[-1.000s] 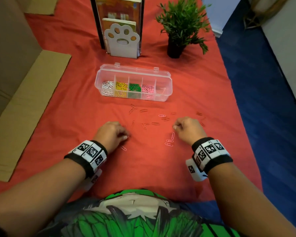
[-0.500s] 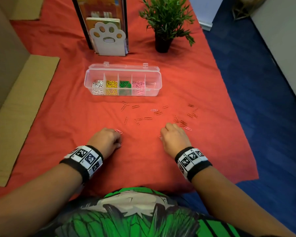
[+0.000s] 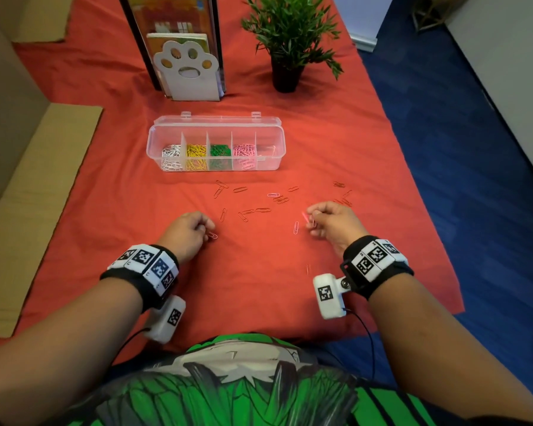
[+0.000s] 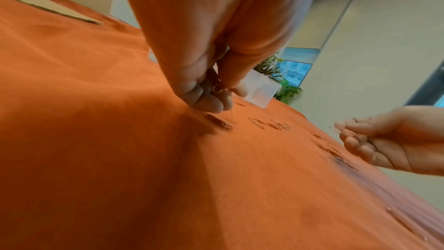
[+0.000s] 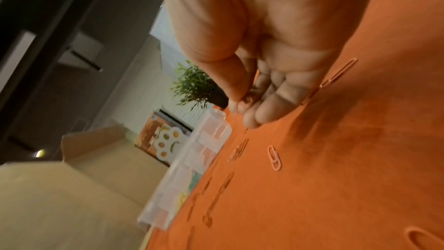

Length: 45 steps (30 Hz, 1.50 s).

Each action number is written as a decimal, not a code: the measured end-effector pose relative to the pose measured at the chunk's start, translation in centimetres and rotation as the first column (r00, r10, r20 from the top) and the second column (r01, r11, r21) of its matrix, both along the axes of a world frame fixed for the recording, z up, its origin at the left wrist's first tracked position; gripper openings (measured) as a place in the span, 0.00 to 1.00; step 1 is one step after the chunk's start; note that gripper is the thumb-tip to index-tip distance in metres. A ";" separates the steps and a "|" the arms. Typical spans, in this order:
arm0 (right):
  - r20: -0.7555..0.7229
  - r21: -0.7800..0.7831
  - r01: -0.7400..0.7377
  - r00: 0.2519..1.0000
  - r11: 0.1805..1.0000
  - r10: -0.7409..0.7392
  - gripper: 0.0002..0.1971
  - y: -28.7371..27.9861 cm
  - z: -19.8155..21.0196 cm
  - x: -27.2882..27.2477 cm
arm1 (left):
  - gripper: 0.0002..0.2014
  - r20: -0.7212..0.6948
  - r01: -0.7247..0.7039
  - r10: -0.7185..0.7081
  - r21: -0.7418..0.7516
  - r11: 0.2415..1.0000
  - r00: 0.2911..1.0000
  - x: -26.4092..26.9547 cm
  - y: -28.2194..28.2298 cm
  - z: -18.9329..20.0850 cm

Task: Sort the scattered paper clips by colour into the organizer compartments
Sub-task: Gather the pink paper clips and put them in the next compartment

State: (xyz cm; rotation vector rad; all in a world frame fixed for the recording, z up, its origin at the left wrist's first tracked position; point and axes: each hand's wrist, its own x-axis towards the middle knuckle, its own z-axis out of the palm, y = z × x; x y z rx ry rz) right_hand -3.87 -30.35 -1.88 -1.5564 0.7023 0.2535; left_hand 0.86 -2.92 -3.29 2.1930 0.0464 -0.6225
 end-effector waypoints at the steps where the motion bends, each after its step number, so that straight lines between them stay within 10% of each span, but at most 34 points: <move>1: -0.012 0.098 0.044 0.999 0.994 -0.043 0.11 0.0 0.1 0.0 | 0.18 -0.081 -0.072 0.067 -0.055 0.996 0.994 0.1 -0.1 0.0; 4: -0.072 0.121 0.098 0.993 0.988 -0.090 0.10 0.1 -0.3 0.3 | 0.14 -0.141 -0.127 0.114 -0.088 0.988 0.983 0.5 -0.1 0.1; 6: -0.140 -0.218 -0.086 0.989 0.972 0.057 0.08 0.1 -0.7 0.5 | 0.09 -0.006 0.024 -0.024 0.107 0.994 1.000 0.6 0.3 0.0; 10: -0.231 -0.683 -0.366 0.929 0.632 0.288 0.04 0.9 -1.1 0.5 | 0.05 0.220 0.153 -0.269 0.435 0.887 0.938 -0.2 0.8 -0.7; 19: -0.432 -0.827 -0.538 0.792 0.159 0.433 0.18 4.1 -1.3 0.5 | 0.06 0.210 0.199 -0.326 0.465 0.863 0.922 -0.3 0.7 -1.4; 22: -0.450 -0.783 -0.586 0.765 0.209 0.460 0.19 3.7 -1.2 0.7 | 0.06 0.225 0.156 -0.261 0.398 0.904 0.939 -0.1 0.7 -1.3; 27: -0.345 -0.645 -0.547 0.831 0.533 0.436 0.11 2.3 -1.1 1.5 | 0.09 0.087 -0.065 0.065 -0.002 0.998 0.994 0.9 0.8 -0.6; 33: -0.053 -0.076 -0.089 0.995 0.993 0.085 0.15 0.0 -1.7 1.1 | 0.16 -0.254 -0.327 0.222 -0.517 0.791 0.941 1.8 -0.5 1.5; 36: -0.013 0.128 0.058 0.998 0.990 -0.056 0.17 -1.4 -1.4 0.9 | 0.16 -0.398 -0.354 0.118 -0.593 0.723 0.910 2.2 -1.4 2.0; 39: -0.073 -0.186 -0.128 0.991 0.974 0.116 0.13 -1.9 -1.3 1.3 | 0.14 -0.517 -0.414 0.059 -0.607 0.678 0.854 2.2 -2.7 2.5; 42: -0.282 -0.597 -0.457 0.889 0.659 0.360 0.12 -0.5 -1.3 1.3 | 0.11 -0.618 -0.491 0.011 -0.613 0.619 0.786 2.3 -4.1 2.9; 45: -0.282 -0.756 -0.488 0.844 0.436 0.456 0.17 1.9 -1.5 1.0 | 0.08 -0.649 -0.514 0.013 -0.590 0.622 0.761 2.6 -5.9 3.0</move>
